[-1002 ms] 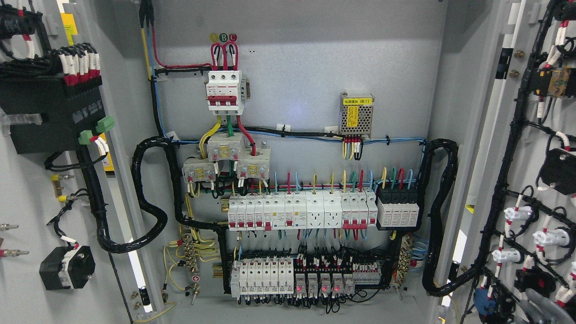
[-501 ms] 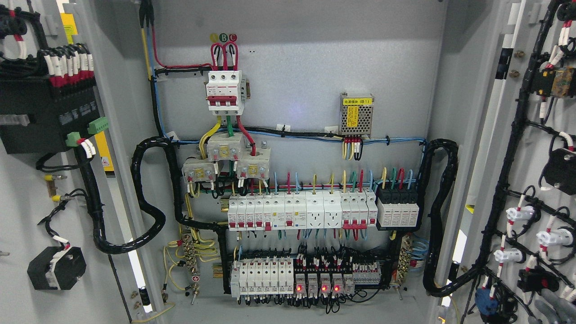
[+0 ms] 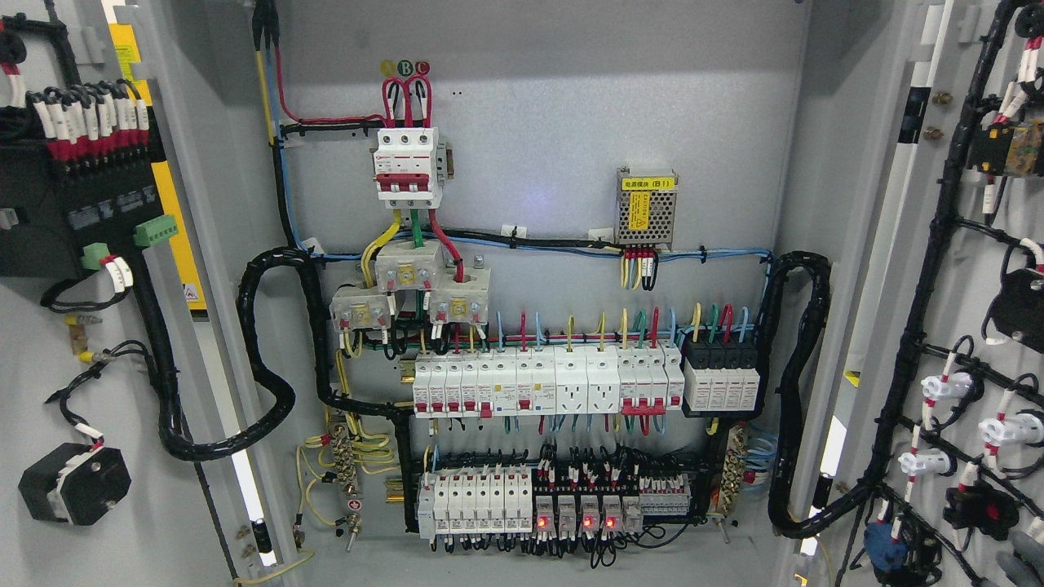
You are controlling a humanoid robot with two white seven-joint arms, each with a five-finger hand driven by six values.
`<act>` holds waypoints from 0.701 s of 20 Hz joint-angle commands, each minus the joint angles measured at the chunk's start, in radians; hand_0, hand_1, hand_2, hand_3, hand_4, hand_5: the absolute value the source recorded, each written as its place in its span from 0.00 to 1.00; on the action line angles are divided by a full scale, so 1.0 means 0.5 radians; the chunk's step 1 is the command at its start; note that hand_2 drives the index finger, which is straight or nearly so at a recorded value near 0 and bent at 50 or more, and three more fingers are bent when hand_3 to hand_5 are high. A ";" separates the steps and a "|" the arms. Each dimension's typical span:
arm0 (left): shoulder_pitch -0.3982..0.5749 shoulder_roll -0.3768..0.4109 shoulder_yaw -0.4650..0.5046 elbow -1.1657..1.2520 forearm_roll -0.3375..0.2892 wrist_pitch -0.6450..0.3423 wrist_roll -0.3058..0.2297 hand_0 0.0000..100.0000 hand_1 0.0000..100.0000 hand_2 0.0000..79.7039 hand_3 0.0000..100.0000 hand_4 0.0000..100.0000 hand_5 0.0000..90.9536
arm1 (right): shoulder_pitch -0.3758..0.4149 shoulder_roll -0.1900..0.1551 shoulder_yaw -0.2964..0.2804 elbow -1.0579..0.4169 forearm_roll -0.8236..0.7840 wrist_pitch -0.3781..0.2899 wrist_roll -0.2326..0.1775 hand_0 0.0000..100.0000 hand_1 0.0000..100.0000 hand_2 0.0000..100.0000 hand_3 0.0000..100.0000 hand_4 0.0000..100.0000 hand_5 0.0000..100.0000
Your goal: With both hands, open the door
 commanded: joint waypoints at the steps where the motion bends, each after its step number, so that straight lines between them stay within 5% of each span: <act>1: -0.038 0.166 0.172 0.265 0.120 0.003 -0.008 0.00 0.00 0.00 0.00 0.00 0.00 | 0.040 0.008 -0.060 0.000 -0.056 -0.002 0.002 0.20 0.12 0.00 0.00 0.00 0.00; 5: -0.088 0.273 0.206 0.403 0.135 0.006 -0.015 0.00 0.00 0.00 0.00 0.00 0.00 | 0.043 0.005 -0.091 0.003 -0.056 -0.002 0.036 0.20 0.12 0.00 0.00 0.00 0.00; 10: -0.167 0.427 0.212 0.559 0.313 0.123 -0.057 0.00 0.00 0.00 0.00 0.00 0.00 | 0.047 0.005 -0.149 0.003 -0.059 -0.002 0.036 0.20 0.12 0.00 0.00 0.00 0.00; 14: -0.241 0.540 0.209 0.728 0.325 0.129 -0.177 0.00 0.00 0.00 0.00 0.00 0.00 | 0.047 0.005 -0.168 0.003 -0.056 -0.002 0.036 0.20 0.12 0.00 0.00 0.00 0.00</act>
